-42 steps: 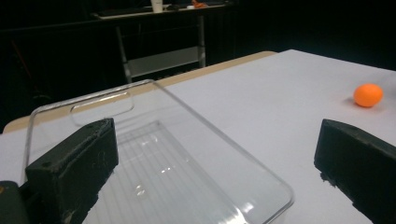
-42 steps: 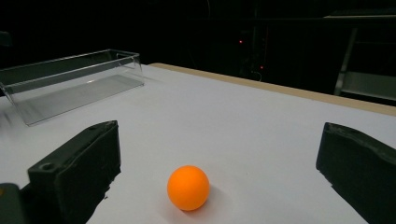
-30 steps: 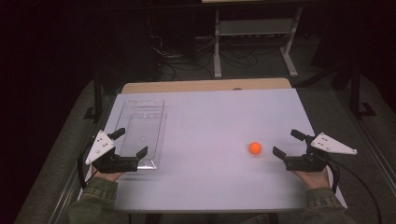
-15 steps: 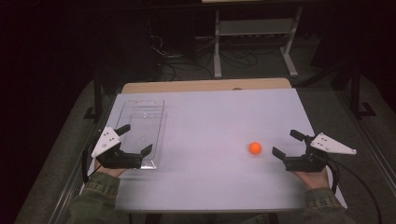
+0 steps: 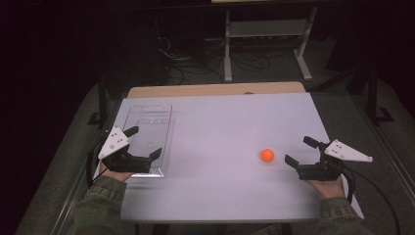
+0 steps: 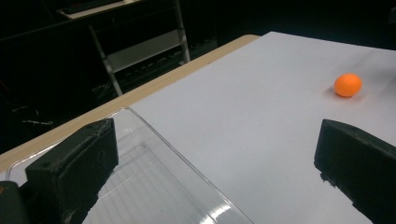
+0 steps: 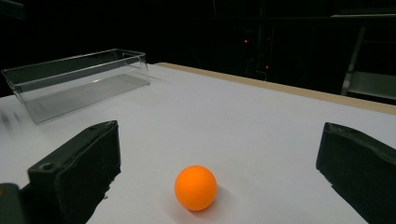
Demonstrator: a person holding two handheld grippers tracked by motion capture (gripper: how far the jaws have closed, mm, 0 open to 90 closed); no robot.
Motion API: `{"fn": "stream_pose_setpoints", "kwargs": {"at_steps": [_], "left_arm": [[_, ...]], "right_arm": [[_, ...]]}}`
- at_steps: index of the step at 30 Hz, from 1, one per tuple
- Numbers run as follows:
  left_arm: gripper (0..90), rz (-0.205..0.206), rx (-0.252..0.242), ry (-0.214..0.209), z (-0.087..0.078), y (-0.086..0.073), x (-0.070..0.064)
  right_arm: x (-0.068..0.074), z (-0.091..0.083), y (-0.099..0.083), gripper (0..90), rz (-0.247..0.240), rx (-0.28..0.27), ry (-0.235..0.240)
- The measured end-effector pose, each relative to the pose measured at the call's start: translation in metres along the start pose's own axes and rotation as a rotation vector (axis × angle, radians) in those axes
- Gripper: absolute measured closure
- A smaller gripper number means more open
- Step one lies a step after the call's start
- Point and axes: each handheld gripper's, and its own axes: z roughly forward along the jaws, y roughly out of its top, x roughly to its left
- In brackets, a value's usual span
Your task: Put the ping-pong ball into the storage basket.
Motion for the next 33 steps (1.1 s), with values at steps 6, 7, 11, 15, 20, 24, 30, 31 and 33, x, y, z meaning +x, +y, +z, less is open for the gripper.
{"fn": "stream_pose_setpoints", "kwargs": {"at_steps": [6,7,11,15,20,24,30,31,33], "left_arm": [[0.0,0.017,0.014,-0.018,0.001,0.007,0.000],[0.0,0.019,0.018,-0.018,0.001,0.008,0.000],[0.0,0.022,0.030,-0.019,0.004,0.012,-0.001],[0.0,0.039,0.050,-0.037,0.009,0.016,-0.003],[0.0,0.055,0.062,-0.056,0.014,0.023,-0.005],[0.0,0.072,0.074,-0.071,0.019,0.027,-0.007],[0.0,0.085,0.077,-0.071,0.024,0.031,-0.009],[0.0,0.081,0.074,-0.075,0.024,0.032,-0.008],[0.0,0.081,0.079,-0.077,0.026,0.032,-0.008]], "right_arm": [[0.000,0.000,0.000,0.0,0.000,0.002,-0.002],[0.000,0.000,0.000,0.0,0.000,0.002,-0.001],[0.000,0.000,0.000,0.0,0.001,0.003,-0.001],[-0.001,0.000,0.000,0.0,0.003,0.003,-0.002],[0.000,0.000,0.000,0.0,0.001,0.006,0.002],[0.000,0.000,0.000,0.0,0.001,0.006,0.002],[0.000,0.000,0.000,0.0,-0.001,0.005,0.003],[0.000,0.000,0.000,0.0,0.000,0.005,0.003],[0.000,0.000,0.000,0.0,0.000,0.006,0.003]]}}
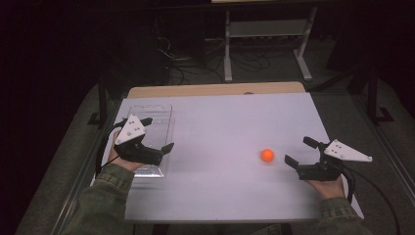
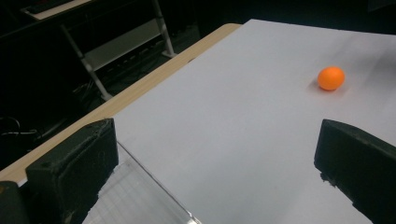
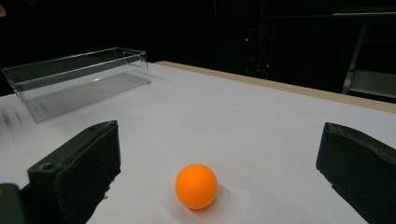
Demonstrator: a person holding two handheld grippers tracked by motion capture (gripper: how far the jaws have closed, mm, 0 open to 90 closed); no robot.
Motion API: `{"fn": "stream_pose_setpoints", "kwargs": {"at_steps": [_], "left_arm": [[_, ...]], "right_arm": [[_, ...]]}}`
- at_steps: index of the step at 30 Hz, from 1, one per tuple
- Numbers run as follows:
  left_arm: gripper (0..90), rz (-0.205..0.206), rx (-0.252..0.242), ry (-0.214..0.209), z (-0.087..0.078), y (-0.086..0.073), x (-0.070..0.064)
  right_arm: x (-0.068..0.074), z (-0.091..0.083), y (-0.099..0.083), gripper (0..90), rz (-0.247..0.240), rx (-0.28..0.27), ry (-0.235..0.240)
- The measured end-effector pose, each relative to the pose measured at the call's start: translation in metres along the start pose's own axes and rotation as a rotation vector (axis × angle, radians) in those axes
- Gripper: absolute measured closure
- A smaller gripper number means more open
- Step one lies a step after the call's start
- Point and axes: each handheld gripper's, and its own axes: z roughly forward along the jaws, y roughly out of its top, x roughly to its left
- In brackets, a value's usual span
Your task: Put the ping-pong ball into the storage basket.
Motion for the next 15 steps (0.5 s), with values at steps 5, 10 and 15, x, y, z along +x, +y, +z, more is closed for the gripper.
{"fn": "stream_pose_setpoints", "kwargs": {"at_steps": [5,10,15], "left_arm": [[0.0,0.006,0.016,-0.016,0.003,0.004,0.001],[0.0,0.016,0.034,-0.033,0.007,0.008,0.001],[0.0,0.027,0.050,-0.051,0.014,0.011,0.000]], "right_arm": [[0.000,0.000,0.000,0.0,-0.001,0.000,0.001],[0.000,0.000,0.000,0.0,-0.002,0.002,0.003],[0.000,0.001,0.000,0.0,-0.003,0.003,0.004]]}}
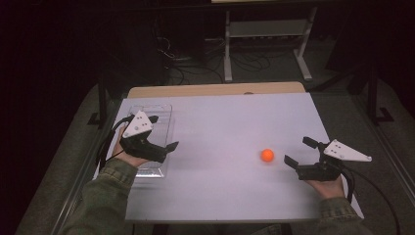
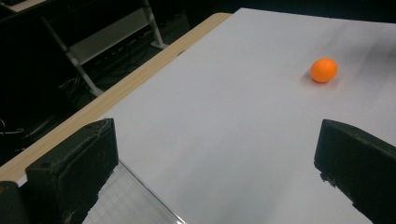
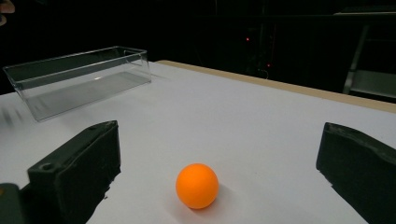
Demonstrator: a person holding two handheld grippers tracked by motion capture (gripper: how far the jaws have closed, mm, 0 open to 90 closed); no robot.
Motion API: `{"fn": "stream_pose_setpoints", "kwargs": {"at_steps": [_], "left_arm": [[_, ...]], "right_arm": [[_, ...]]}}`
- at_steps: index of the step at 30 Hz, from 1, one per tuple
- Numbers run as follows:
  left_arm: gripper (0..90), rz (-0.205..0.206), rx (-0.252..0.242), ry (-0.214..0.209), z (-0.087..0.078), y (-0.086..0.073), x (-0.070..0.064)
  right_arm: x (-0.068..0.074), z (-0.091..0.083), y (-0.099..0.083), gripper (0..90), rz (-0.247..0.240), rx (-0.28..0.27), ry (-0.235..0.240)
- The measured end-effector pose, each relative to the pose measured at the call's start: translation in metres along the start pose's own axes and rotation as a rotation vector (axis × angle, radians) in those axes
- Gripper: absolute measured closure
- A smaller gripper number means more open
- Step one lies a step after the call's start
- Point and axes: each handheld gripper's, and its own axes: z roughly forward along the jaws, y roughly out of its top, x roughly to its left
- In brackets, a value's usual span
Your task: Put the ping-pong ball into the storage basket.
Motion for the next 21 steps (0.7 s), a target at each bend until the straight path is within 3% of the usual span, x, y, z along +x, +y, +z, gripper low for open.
{"fn": "stream_pose_setpoints", "kwargs": {"at_steps": [21], "left_arm": [[0.0,0.057,0.077,-0.072,0.029,0.018,-0.009]], "right_arm": [[0.002,0.000,0.000,0.0,-0.007,0.002,0.014]]}}
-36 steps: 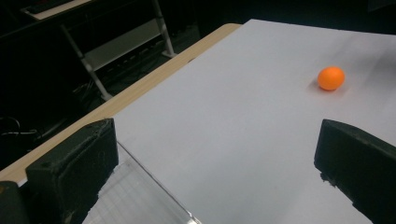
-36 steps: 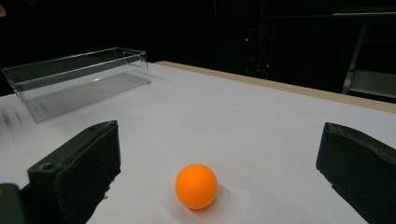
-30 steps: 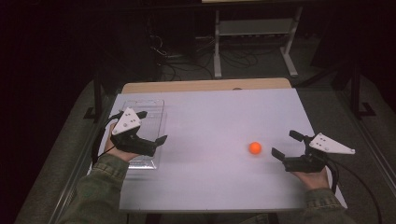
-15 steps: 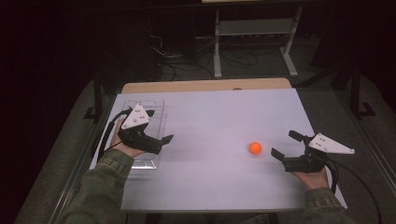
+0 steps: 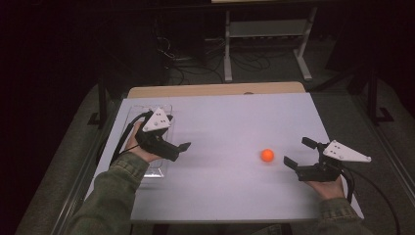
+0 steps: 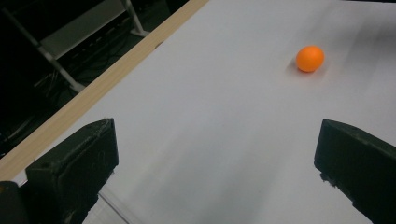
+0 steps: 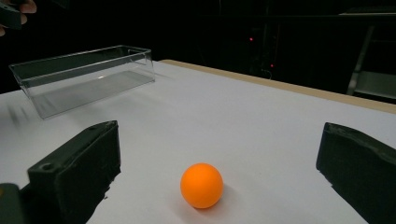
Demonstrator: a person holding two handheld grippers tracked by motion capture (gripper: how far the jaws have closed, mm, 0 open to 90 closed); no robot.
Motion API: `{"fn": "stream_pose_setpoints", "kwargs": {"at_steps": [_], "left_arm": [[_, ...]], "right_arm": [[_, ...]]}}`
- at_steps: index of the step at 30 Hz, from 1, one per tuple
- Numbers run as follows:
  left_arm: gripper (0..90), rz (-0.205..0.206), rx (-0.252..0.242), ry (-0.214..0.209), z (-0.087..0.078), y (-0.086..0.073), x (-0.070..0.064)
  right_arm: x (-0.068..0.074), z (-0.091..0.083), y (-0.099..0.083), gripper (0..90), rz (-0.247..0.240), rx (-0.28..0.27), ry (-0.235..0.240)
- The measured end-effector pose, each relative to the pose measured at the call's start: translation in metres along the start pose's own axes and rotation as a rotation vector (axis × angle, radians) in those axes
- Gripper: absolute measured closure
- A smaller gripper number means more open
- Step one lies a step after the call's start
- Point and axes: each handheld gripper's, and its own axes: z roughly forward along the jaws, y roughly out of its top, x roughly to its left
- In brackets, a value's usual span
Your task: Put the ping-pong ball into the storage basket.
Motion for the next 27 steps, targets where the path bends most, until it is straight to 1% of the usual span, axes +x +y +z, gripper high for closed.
{"fn": "stream_pose_setpoints", "kwargs": {"at_steps": [4,9,12,16,18,23,25,27], "left_arm": [[0.0,0.009,0.008,-0.013,0.005,0.004,-0.001],[0.0,0.007,0.019,-0.030,0.010,0.008,0.000],[0.0,0.018,0.034,-0.042,0.012,0.011,0.001],[0.0,0.020,0.036,-0.054,0.015,0.014,0.000],[0.0,0.032,0.051,-0.066,0.018,0.018,-0.002],[0.0,0.045,0.063,-0.090,0.025,0.025,-0.004],[0.0,0.045,0.063,-0.090,0.025,0.025,-0.004],[0.0,0.055,0.070,-0.099,0.028,0.029,-0.005]], "right_arm": [[0.000,0.000,0.000,0.0,0.000,0.002,0.003],[0.000,-0.001,0.000,0.0,0.005,-0.001,0.000],[0.000,-0.001,0.000,0.0,0.002,-0.002,0.002],[0.000,-0.001,0.000,0.0,0.001,-0.002,0.002],[0.001,-0.001,0.000,0.0,-0.001,-0.003,0.001],[0.000,0.000,0.000,0.0,0.000,0.001,0.002],[0.000,0.000,0.000,0.0,-0.001,0.001,0.002],[0.000,-0.001,0.000,0.0,-0.002,0.001,0.002]]}}
